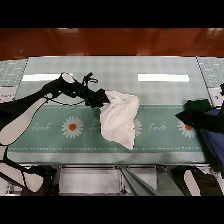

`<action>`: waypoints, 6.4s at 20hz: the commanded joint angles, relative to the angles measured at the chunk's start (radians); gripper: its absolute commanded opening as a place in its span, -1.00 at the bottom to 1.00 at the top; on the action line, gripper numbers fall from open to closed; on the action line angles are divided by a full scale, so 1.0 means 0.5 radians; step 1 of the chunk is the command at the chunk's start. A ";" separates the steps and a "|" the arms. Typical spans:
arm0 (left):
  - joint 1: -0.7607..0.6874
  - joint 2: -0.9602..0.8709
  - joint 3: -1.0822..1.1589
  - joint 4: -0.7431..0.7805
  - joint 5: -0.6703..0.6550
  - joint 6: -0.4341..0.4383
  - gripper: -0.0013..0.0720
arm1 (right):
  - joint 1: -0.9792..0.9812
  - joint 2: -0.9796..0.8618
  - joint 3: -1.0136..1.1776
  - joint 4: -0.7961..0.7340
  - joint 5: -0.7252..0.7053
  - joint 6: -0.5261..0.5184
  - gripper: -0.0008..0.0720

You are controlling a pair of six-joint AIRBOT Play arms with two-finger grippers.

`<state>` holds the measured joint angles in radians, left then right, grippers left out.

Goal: Fold the shirts.

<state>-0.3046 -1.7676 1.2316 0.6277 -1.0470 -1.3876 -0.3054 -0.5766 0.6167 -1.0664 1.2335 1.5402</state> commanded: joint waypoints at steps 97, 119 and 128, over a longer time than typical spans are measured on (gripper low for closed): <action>1.434 0.542 0.652 0.616 -0.644 0.020 0.40 | -0.188 -1.942 2.242 0.175 0.520 -0.291 0.13; 0.986 0.936 -1.356 -0.046 -0.081 0.500 0.40 | -0.468 -0.970 0.018 0.855 -0.156 -0.877 0.13; 0.978 0.923 -1.111 -0.046 -0.141 0.500 -0.91 | -0.467 -1.096 -0.117 0.510 0.029 -0.716 0.13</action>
<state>0.1837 -1.3045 0.6399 0.6067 -1.1053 -1.1366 -0.5381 -1.0939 0.5907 -0.7425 1.2041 1.1618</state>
